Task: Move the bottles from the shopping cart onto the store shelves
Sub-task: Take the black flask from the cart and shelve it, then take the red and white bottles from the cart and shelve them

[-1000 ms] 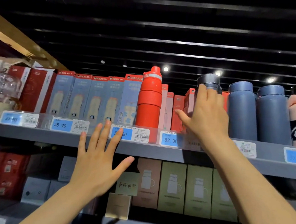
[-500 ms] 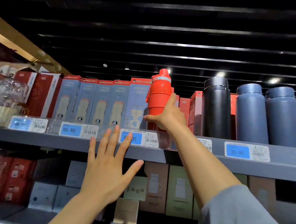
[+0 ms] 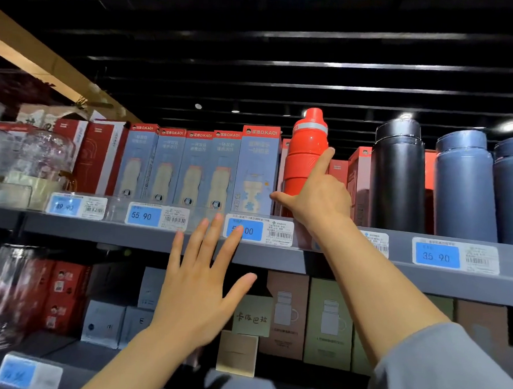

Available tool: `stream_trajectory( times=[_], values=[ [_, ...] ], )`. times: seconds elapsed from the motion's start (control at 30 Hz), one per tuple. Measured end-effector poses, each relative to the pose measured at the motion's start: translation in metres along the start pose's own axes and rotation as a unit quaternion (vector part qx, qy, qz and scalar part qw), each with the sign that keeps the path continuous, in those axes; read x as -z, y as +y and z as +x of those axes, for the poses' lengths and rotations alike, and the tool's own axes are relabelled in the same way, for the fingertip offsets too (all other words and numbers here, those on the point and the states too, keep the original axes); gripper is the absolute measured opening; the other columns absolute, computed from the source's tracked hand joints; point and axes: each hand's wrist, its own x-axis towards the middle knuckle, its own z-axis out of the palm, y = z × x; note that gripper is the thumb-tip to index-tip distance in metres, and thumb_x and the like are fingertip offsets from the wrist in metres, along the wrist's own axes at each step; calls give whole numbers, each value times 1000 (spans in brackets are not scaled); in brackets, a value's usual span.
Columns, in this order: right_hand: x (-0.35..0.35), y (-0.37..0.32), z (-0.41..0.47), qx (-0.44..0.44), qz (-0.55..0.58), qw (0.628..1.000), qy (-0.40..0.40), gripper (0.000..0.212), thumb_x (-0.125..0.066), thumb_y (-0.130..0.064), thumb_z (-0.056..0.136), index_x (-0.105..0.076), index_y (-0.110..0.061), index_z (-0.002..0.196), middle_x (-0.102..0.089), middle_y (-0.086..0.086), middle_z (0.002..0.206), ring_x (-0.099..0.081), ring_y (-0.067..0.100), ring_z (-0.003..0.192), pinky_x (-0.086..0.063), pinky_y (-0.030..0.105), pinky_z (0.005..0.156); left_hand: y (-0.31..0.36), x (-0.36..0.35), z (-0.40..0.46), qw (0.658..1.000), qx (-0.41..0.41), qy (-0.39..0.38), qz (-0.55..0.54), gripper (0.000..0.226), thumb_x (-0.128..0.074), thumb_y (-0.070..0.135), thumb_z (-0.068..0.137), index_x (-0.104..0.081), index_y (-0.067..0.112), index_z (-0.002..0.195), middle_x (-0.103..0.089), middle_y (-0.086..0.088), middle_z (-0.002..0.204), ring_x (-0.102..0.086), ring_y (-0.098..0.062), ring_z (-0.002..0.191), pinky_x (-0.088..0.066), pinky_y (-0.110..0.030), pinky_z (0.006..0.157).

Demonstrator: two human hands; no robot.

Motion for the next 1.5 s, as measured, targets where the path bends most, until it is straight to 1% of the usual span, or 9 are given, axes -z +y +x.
stream_trajectory(
  times=[0.3, 0.5, 0.67, 0.8, 0.9, 0.97, 1.07, 1.3, 1.5],
  values=[
    [18, 3, -36, 51, -19, 998, 32, 100, -57, -58, 86, 6, -18, 153, -52, 16, 125, -56, 34, 107, -33, 35, 69, -23, 16, -33, 992, -18, -27, -126, 64, -22, 72, 88, 6, 61, 144, 12, 28, 158, 15, 2, 146, -3, -33, 119],
    [22, -11, -120, 255, 23, 954, 154, 63, -76, -30, 71, -55, -8, 126, -61, 14, 100, -59, 35, 78, -47, 38, 56, -23, 45, -87, 982, 39, -46, -178, 58, -36, 64, 83, -43, 44, 137, -34, 32, 137, -25, 12, 130, -35, -25, 104],
    [28, -54, -228, 217, 249, 928, -174, 34, -67, -38, 85, -56, -23, 113, -61, -11, 92, -59, 12, 81, -48, 32, 76, -60, 120, -173, 969, 80, -150, -178, 57, -29, 70, 77, -58, 44, 119, -54, 34, 116, -50, 10, 110, -42, -13, 87],
    [15, -107, -350, 181, 300, 887, -300, 22, -68, -40, 84, -61, -28, 102, -65, -13, 86, -61, 9, 76, -50, 31, 75, -123, 210, -301, 942, 195, -197, -187, 32, -51, 61, 79, -63, 47, 105, -64, 32, 95, -60, 8, 88, -47, -14, 76],
    [1, -164, -470, 114, 358, 830, -413, 15, -70, -33, 85, -63, -26, 95, -65, -8, 75, -57, 10, 66, -49, 31, 66, -170, 289, -411, 904, 317, -242, -156, 18, -62, 52, 77, -62, 47, 94, -62, 38, 87, -61, 7, 79, -47, -12, 69],
    [-8, -202, -550, 98, 348, 794, -489, 13, -72, -30, 84, -64, -23, 92, -65, -6, 76, -55, 9, 63, -47, 30, 66, -191, 335, -475, 876, 381, -273, -113, 37, -47, 63, 69, -65, 42, 93, -66, 29, 78, -62, 3, 72, -50, -22, 68],
    [-12, -253, -647, 71, 334, 725, -598, 19, -72, -28, 84, -55, -34, 79, -60, -11, 73, -52, -3, 62, -40, 14, 62, -218, 395, -544, 839, 439, -315, -71, 35, -43, 61, 72, -65, 39, 88, -63, 18, 71, -65, -12, 74, -49, -30, 65],
    [-37, -308, -729, 11, 272, 687, -674, 10, -68, -32, 87, -61, -26, 90, -56, -14, 73, -56, 5, 70, -37, 14, 57, -261, 437, -607, 797, 500, -335, -45, 7, -60, 36, 89, -59, 40, 83, -64, 16, 74, -61, -9, 69, -50, -30, 66],
    [-82, -322, -752, -109, 266, 673, -681, 11, -68, -32, 87, -64, -22, 89, -66, -6, 77, -66, 15, 74, -53, 33, 73, -299, 411, -628, 774, 505, -374, -74, 9, -68, 29, 89, -66, 37, 92, -67, 17, 76, -62, -3, 72, -53, -30, 68]
  ],
)
